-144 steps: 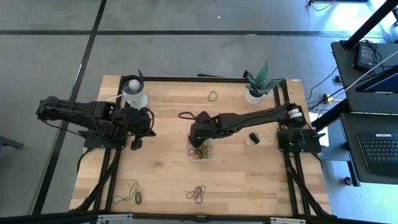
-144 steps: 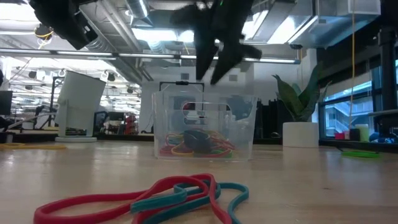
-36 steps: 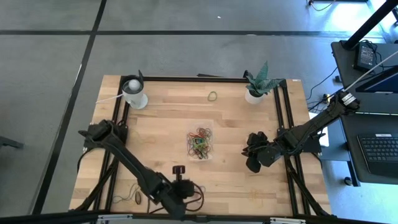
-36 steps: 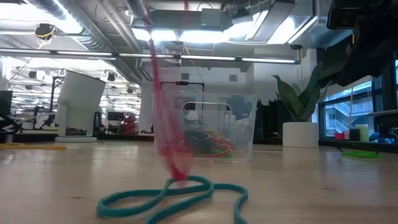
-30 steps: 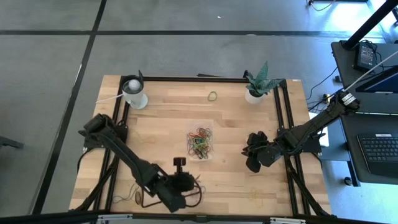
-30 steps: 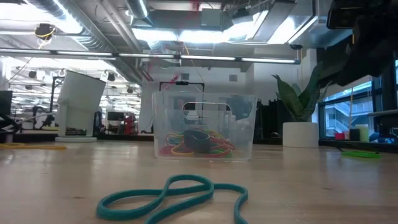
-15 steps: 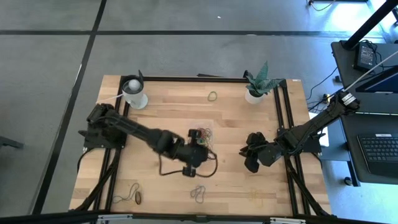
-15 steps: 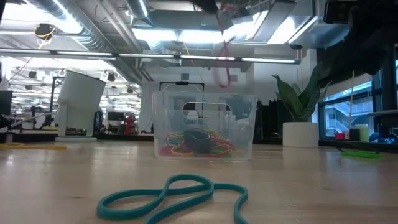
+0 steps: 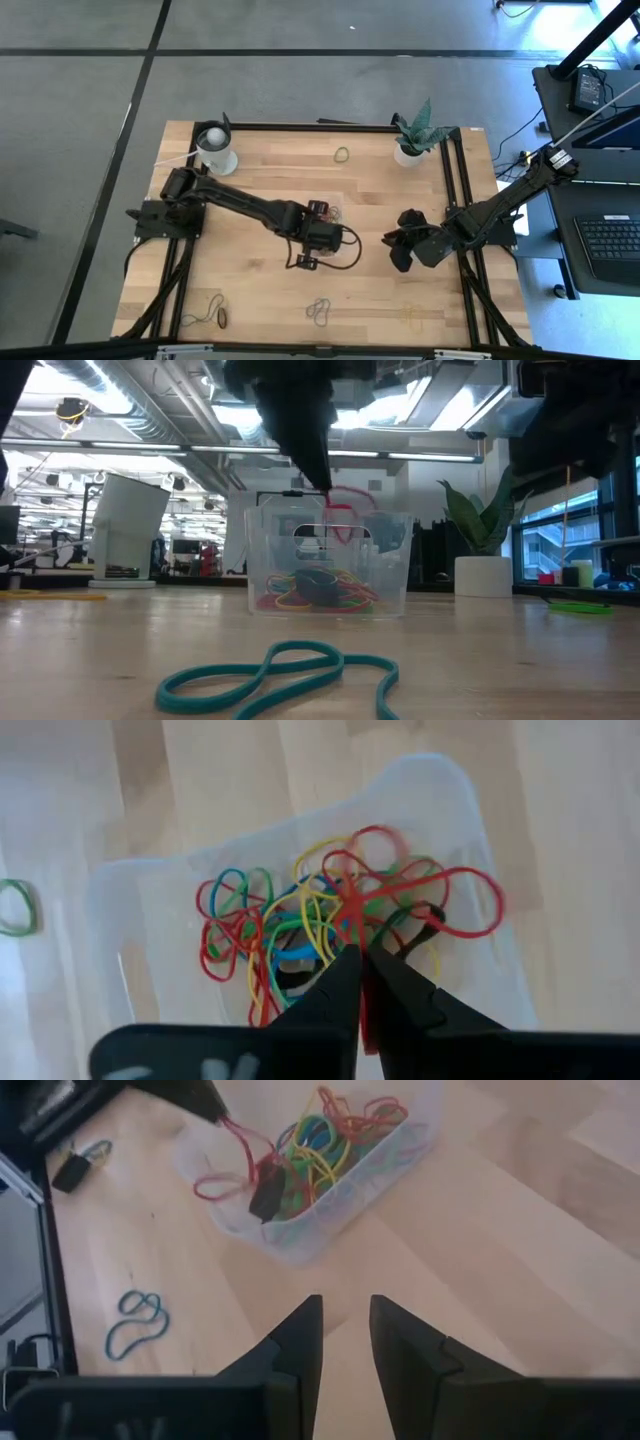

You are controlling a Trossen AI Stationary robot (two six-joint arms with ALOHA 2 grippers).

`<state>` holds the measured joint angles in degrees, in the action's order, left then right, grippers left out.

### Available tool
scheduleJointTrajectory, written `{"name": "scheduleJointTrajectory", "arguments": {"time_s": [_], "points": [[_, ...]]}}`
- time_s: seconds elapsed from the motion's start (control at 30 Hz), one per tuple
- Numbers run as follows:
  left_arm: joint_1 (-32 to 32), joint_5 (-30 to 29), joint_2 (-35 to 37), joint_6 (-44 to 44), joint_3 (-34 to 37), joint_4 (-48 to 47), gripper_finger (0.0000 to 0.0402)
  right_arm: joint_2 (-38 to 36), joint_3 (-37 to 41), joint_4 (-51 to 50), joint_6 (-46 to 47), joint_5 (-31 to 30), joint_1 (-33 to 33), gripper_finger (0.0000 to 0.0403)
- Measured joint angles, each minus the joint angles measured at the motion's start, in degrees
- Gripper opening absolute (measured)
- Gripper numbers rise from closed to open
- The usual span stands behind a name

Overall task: Pick and place rubber bands into bin
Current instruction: Put the red rubber band into the transparent bin, then put the green rubber band into the transparent bin

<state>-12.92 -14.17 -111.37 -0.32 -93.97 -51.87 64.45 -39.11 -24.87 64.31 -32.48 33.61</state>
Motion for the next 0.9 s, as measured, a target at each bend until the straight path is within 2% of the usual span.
{"name": "scheduleJointTrajectory", "arguments": {"time_s": [0.17, 0.5, 0.7, 0.9], "points": [[1.3, 1.3, -1.5, -0.9, 0.0, 0.2, 0.0052, 0.0, 0.0, 1.4, 0.0, -2.2, 0.0, 0.009], [1.8, 1.8, -1.2, 0.6, 0.0, 0.3, 0.0128, 0.0, 0.0, 1.4, 2.9, -2.5, -0.5, 0.009], [1.8, 1.8, -0.6, 1.6, 0.0, -0.1, 0.0142, 0.0, 0.0, 1.5, 3.0, -2.5, -0.5, 0.009], [1.8, 0.7, 3.9, 1.3, 0.0, -1.9, 0.0133, 0.0, 0.0, 1.5, 2.9, -2.5, -0.5, 0.009]]}}
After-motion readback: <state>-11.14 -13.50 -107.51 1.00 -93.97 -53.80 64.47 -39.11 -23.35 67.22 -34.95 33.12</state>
